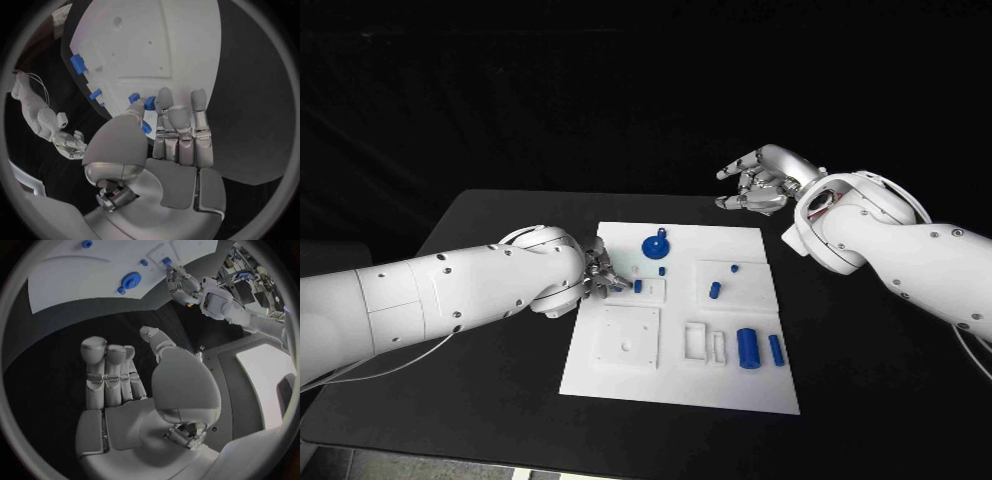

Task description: Assemble the parts on the task board

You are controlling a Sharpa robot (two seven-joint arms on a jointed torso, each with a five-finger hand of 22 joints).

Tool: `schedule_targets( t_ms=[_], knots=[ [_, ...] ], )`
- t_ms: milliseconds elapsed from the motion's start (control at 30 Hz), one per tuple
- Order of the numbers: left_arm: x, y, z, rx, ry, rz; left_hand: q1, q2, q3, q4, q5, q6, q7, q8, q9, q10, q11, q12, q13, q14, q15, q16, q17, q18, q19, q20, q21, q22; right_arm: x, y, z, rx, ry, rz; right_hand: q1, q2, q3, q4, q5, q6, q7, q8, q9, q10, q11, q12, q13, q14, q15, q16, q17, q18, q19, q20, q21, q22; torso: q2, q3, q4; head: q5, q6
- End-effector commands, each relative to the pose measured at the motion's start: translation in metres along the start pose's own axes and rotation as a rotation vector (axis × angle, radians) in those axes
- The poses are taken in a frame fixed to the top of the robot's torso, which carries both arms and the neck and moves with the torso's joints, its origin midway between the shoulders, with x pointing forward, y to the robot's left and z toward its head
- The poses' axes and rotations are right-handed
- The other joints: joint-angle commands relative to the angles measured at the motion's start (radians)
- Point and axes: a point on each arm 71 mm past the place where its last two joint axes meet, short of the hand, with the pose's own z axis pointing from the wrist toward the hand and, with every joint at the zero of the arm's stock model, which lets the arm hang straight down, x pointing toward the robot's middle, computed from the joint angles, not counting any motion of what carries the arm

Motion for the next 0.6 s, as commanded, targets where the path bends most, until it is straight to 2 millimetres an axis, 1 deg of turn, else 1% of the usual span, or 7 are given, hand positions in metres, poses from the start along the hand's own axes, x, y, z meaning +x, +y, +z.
schedule_targets(
  t_ms=[33,67,167,267,400,500,600],
  knots=[
    [0.004,0.0002,0.0007,-0.002,0.028,0.001,0.0,-0.014,0.003,0.018,-0.007,0.0,0.006,0.0,0.002,0.034,-0.006,-0.004,0.002,0.004,0.004,-0.005,-0.001,-0.015,0.007,0.001,-0.006,0.015,0.0002,0.0003,-0.0002,-0.005,0.005,-0.007,-0.011,0.002,0.0,0.005,0.004,0.003,0.001,-0.002,0.001,0.0,-0.005,-0.007,-0.001,0.002,-0.004,-0.004,-0.001,0.011,0.023,-0.005,-0.004,0.08,0.0,-0.0004,0.0002,-0.001,0.0],
    [0.0038,0.0004,0.0008,-0.003,0.027,0.0,0.006,-0.019,0.005,0.032,-0.006,-0.001,0.006,0.001,0.004,0.033,-0.005,-0.005,0.002,0.004,0.004,-0.005,-0.003,-0.015,0.008,0.001,-0.008,0.015,0.0002,0.0003,-0.0002,-0.005,0.004,-0.007,-0.011,0.002,0.0,0.005,0.004,0.003,0.001,-0.002,0.001,0.0,-0.005,-0.007,-0.001,0.002,-0.004,-0.004,-0.001,0.011,0.023,-0.005,-0.004,0.08,0.0,-0.0005,0.0003,-0.001,0.001],
    [0.0032,0.001,0.0011,-0.003,0.023,-0.004,0.001,-0.025,0.002,0.038,-0.009,-0.001,0.006,0.001,0.004,0.032,-0.005,-0.006,0.002,0.002,0.004,-0.006,-0.003,-0.015,0.007,0.002,-0.009,0.015,0.0002,0.0002,-0.0001,-0.004,0.004,-0.007,-0.011,0.002,0.0,0.005,0.004,0.003,0.001,-0.002,0.001,0.0,-0.005,-0.007,-0.001,0.002,-0.004,-0.004,-0.001,0.011,0.023,-0.005,-0.004,0.08,0.0,-0.0005,0.0,-0.001,0.001],
    [0.0026,0.0015,0.001,-0.003,0.018,-0.008,-0.011,-0.042,0.0,0.065,-0.023,-0.002,0.009,0.001,0.004,0.031,-0.004,-0.007,0.003,0.002,0.005,-0.007,-0.005,-0.015,0.008,0.002,-0.012,0.015,0.0001,0.0,-0.0002,-0.004,0.004,-0.007,-0.011,0.002,0.0,0.005,0.004,0.003,0.001,-0.002,0.001,0.0,-0.005,-0.007,-0.001,0.002,-0.004,-0.004,-0.001,0.011,0.023,-0.005,-0.004,0.08,0.0,-0.0008,0.0001,-0.001,0.001],
    [0.0016,0.0028,0.0009,-0.005,0.009,-0.015,-0.024,-0.053,0.003,0.083,-0.053,-0.002,0.011,0.003,0.006,0.031,-0.003,-0.007,0.004,0.002,0.006,-0.007,-0.007,-0.015,0.009,0.003,-0.013,0.016,0.0001,-0.0002,-0.0001,-0.003,0.004,-0.007,-0.011,0.002,0.0,0.005,0.004,0.003,0.001,-0.002,0.001,0.0,-0.005,-0.007,-0.001,0.002,-0.004,-0.004,-0.001,0.011,0.023,-0.005,-0.004,0.08,0.0,-0.0006,-0.0006,-0.001,0.003],
    [0.0009,0.0042,0.0007,-0.007,0.005,-0.017,-0.024,-0.055,0.003,0.084,-0.056,-0.002,0.011,0.003,0.006,0.03,-0.003,-0.008,0.004,0.001,0.006,-0.007,-0.008,-0.015,0.009,0.003,-0.014,0.016,0.0,-0.0006,-0.0001,-0.003,0.003,-0.007,-0.011,0.002,0.0,0.005,0.004,0.003,0.001,-0.002,0.001,0.0,-0.005,-0.007,-0.001,0.002,-0.004,-0.004,-0.001,0.011,0.023,-0.005,-0.004,0.08,0.0,-0.0003,-0.0008,-0.002,0.003],
    [0.0003,0.006,0.0003,-0.006,0.005,-0.021,-0.03,-0.068,-0.004,0.087,-0.065,-0.004,0.013,0.003,0.007,0.028,-0.002,-0.01,0.004,0.0,0.007,-0.009,-0.009,-0.015,0.008,0.003,-0.016,0.015,-0.0001,-0.0012,-0.0001,-0.001,0.003,-0.008,-0.011,0.002,0.0,0.005,0.004,0.003,0.001,-0.002,0.001,0.0,-0.005,-0.007,-0.001,0.002,-0.004,-0.004,-0.001,0.011,0.023,-0.005,-0.004,0.08,0.001,-0.0008,-0.0004,-0.004,0.003]
  ],
)
